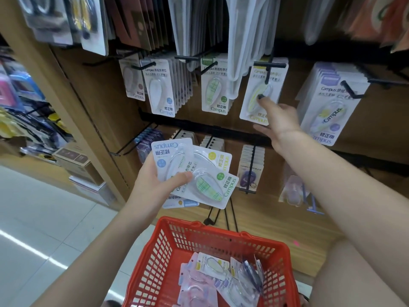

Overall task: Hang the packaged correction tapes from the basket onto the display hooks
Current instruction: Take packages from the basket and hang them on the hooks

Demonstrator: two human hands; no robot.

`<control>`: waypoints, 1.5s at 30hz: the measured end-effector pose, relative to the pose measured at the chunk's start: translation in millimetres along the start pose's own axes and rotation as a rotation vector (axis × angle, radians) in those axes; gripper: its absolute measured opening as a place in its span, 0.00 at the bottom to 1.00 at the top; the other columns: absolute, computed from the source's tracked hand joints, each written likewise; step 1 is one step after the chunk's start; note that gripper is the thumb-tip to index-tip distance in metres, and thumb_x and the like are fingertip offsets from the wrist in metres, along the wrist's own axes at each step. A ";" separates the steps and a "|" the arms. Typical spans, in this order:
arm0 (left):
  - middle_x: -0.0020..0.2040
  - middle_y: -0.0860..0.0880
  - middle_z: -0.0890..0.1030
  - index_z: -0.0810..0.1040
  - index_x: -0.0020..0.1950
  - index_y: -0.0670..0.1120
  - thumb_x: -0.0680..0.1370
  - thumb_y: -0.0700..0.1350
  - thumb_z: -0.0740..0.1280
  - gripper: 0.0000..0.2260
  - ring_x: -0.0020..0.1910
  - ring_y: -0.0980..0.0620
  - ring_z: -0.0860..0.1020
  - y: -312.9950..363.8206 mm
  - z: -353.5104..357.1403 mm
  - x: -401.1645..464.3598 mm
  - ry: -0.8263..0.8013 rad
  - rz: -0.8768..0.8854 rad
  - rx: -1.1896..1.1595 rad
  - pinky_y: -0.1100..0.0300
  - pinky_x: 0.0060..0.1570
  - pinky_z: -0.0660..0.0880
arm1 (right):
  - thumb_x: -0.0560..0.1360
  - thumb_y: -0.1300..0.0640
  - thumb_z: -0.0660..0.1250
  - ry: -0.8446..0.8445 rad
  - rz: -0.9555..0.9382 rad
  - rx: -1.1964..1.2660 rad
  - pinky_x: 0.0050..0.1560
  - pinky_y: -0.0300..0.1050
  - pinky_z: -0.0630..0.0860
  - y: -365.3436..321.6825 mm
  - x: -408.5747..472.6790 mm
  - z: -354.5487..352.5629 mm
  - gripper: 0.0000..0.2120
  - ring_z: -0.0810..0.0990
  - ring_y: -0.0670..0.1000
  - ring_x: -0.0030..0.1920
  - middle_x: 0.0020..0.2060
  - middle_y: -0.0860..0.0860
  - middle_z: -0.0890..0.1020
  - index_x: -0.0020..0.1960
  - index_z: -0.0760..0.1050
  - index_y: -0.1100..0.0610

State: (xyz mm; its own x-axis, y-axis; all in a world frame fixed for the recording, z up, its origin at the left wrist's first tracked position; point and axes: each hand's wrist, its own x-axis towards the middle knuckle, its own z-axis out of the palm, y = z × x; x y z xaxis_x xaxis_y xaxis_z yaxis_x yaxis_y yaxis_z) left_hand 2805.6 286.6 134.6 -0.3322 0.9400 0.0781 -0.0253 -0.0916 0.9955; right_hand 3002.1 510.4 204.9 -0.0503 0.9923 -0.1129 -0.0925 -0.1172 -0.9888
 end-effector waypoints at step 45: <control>0.62 0.47 0.86 0.76 0.68 0.54 0.78 0.38 0.74 0.21 0.58 0.41 0.86 -5.5 9.8 14.1 -0.018 -0.142 -0.224 0.45 0.45 0.85 | 0.80 0.70 0.62 -0.457 0.140 0.076 0.38 0.44 0.77 93.7 -121.1 -24.3 0.11 0.84 0.52 0.44 0.49 0.54 0.88 0.57 0.75 0.57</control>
State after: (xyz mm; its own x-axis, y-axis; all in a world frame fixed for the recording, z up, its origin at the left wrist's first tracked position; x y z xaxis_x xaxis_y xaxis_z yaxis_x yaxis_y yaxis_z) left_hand 2810.3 303.6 130.8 -0.2940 0.9540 -0.0591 -0.2791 -0.0265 0.9599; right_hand 3023.7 380.2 123.5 -0.4976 0.8499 -0.1733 -0.1255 -0.2682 -0.9551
